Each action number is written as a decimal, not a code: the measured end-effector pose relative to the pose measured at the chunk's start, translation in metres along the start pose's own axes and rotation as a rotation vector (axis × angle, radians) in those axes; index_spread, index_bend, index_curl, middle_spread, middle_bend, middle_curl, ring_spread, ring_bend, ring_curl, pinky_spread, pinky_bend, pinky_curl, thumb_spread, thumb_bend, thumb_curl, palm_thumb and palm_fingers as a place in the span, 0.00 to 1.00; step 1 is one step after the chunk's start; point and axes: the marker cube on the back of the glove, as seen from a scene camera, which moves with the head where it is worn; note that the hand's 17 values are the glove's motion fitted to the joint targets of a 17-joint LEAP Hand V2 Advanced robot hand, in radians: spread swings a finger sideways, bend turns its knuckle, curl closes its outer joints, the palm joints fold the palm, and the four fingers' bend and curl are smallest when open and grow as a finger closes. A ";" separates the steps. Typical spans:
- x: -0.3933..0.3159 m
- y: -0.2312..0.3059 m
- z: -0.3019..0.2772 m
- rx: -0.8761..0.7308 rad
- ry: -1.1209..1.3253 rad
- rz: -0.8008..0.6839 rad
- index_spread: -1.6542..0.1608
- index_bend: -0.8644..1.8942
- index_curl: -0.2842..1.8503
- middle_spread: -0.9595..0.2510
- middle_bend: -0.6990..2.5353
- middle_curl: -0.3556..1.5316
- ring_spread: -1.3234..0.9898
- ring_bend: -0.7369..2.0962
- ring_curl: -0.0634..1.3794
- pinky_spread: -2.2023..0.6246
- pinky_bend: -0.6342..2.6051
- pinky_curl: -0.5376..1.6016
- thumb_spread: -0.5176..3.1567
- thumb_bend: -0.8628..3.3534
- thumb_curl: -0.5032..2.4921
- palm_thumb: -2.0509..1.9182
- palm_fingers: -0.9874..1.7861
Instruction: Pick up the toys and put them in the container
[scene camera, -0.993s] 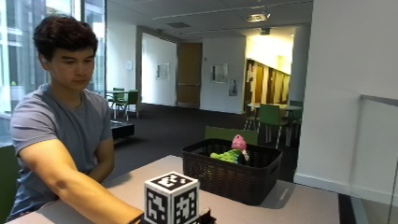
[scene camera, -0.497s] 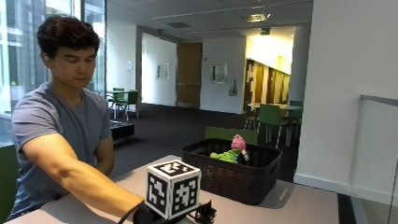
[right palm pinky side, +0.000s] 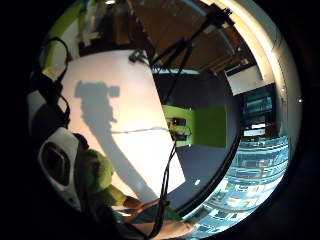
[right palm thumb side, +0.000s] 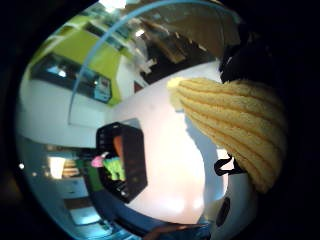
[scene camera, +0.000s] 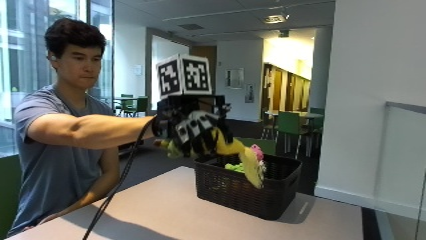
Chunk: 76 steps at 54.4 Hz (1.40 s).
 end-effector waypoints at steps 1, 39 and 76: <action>-0.005 0.002 -0.009 0.011 -0.001 -0.004 0.69 0.36 0.13 0.45 0.41 0.50 0.41 0.71 0.37 0.61 0.50 0.42 0.46 0.27 0.37 0.70 0.75; -0.247 0.094 -0.121 0.128 -0.118 -0.261 0.70 0.37 0.13 0.41 0.37 0.55 0.41 0.70 0.37 0.61 0.48 0.43 0.41 0.24 0.43 0.71 0.75; -0.337 0.146 -0.064 -0.127 -0.243 -0.374 0.74 0.36 0.15 0.69 0.27 0.52 0.52 0.57 0.29 0.72 0.66 0.49 0.47 0.17 0.30 0.48 0.28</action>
